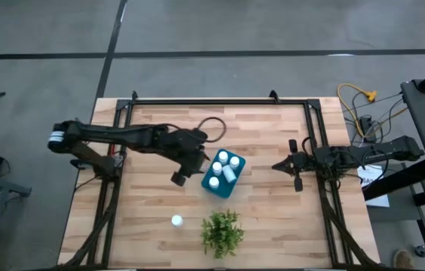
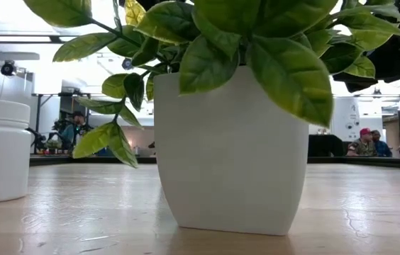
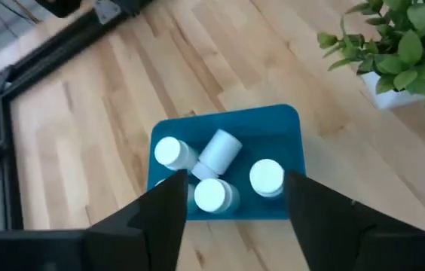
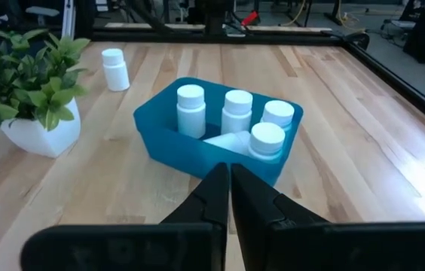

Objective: Pick and place pill bottles into a basket
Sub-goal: Put the white pill bottle into the blue bin

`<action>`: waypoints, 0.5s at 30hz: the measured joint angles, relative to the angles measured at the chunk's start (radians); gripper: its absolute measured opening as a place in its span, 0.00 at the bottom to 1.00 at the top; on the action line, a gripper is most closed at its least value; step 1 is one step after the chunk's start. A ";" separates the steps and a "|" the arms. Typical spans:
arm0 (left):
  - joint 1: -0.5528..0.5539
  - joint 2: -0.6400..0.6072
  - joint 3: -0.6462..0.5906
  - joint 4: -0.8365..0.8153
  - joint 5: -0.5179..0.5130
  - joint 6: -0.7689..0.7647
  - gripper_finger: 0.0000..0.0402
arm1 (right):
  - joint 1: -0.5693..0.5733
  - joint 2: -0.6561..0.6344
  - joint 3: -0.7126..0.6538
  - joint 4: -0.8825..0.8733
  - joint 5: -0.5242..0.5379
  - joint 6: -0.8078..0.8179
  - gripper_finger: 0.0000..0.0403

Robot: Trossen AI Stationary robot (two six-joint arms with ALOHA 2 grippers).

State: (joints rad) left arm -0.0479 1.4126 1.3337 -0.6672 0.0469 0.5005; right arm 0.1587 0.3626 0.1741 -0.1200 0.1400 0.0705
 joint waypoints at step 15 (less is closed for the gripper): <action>0.001 -0.424 -0.581 0.460 -0.085 -0.176 0.15 | 0.000 0.000 0.000 0.006 0.074 0.010 0.02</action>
State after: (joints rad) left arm -0.0471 0.9889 0.7531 -0.2072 -0.0379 0.3246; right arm 0.1586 0.3626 0.1739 -0.1137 0.2137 0.0808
